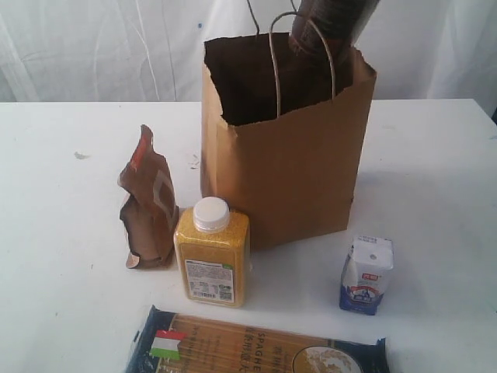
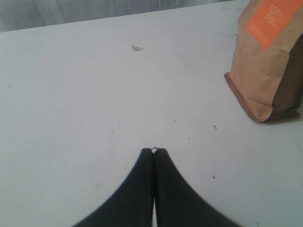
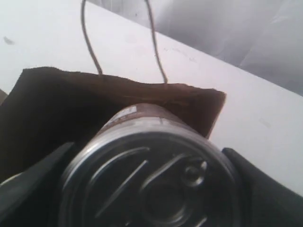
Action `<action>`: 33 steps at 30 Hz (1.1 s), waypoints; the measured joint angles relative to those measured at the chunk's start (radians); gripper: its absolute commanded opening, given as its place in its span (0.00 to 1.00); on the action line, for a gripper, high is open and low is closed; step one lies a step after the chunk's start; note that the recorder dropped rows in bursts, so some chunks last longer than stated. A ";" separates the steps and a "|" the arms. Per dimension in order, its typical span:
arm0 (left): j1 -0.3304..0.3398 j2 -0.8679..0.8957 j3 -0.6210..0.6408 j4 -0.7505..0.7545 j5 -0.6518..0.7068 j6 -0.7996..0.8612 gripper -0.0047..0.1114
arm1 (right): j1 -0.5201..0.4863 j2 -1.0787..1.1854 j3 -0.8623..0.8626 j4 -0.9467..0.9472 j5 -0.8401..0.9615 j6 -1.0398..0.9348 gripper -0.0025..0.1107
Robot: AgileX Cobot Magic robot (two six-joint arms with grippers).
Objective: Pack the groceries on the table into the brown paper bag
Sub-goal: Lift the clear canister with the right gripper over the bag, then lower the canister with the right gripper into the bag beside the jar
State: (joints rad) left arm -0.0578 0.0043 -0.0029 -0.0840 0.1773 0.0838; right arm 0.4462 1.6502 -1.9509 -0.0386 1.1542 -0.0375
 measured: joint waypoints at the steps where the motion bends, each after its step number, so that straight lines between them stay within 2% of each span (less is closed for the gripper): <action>1: 0.000 0.000 0.000 0.000 0.000 0.000 0.04 | 0.007 0.013 -0.002 -0.003 0.006 -0.005 0.02; 18: 0.000 0.000 0.000 0.000 0.000 0.000 0.04 | 0.023 0.044 -0.023 -0.011 0.046 -0.017 0.02; 24: 0.000 0.000 0.000 0.000 0.000 0.000 0.04 | 0.023 -0.010 -0.039 -0.013 0.082 -0.019 0.02; 33: 0.000 0.000 0.000 0.000 0.000 0.000 0.04 | 0.023 -0.066 -0.041 -0.003 0.025 0.001 0.02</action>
State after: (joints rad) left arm -0.0578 0.0043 -0.0029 -0.0840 0.1768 0.0838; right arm 0.4690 1.5840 -1.9918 -0.0412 1.1790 -0.0366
